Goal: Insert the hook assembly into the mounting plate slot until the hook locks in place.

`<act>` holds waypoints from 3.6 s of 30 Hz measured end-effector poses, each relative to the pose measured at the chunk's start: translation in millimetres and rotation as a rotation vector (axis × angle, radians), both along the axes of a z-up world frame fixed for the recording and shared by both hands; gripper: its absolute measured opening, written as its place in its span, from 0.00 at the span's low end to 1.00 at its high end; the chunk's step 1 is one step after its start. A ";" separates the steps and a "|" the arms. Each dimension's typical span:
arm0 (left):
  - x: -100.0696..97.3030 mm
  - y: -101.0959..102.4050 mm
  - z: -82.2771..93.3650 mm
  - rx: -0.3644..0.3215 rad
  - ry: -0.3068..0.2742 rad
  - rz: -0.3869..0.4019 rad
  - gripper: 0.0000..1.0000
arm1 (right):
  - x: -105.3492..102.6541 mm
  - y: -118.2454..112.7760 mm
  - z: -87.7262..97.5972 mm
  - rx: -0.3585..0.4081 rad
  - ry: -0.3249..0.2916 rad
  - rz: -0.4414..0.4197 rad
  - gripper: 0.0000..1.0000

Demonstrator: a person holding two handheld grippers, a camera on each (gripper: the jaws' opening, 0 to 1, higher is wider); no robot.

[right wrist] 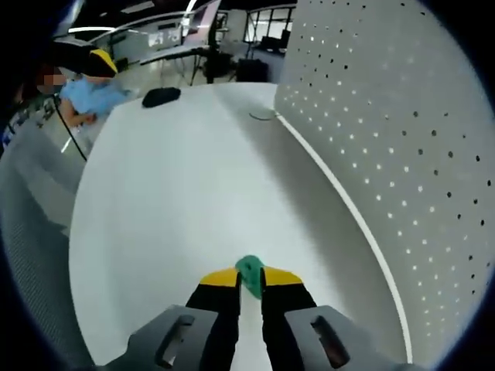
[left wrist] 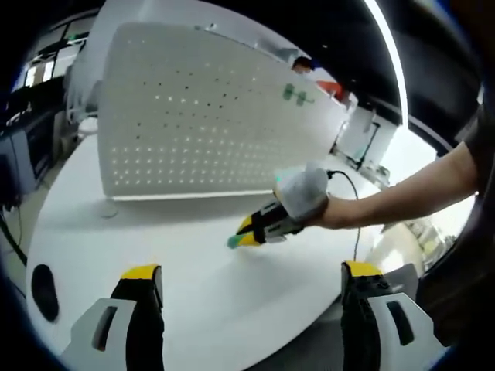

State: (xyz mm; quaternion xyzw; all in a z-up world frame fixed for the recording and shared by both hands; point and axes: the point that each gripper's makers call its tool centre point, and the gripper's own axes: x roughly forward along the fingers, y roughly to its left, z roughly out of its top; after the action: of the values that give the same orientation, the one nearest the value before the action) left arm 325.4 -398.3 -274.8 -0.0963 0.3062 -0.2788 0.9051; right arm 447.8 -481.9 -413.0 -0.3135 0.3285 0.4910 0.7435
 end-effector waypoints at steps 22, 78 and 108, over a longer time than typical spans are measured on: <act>6.7 -6.9 9.9 0.000 -0.027 -0.017 0.97 | 23.3 -13.2 44.9 0.225 0.071 -0.332 0.00; 18.2 -40.0 48.3 -0.101 -0.103 -0.033 0.68 | -98.8 33.5 226.4 0.840 0.037 -0.424 0.00; 9.6 -52.7 74.8 -0.445 -0.066 -0.028 0.06 | -108.8 34.0 241.3 0.897 -0.001 -0.432 0.00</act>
State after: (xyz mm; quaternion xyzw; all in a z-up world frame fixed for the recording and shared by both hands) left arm 335.0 -451.0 -200.1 -0.2802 0.2085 -0.3549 0.8672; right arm 338.9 -448.0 -171.7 0.1123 0.1418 0.4184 0.8901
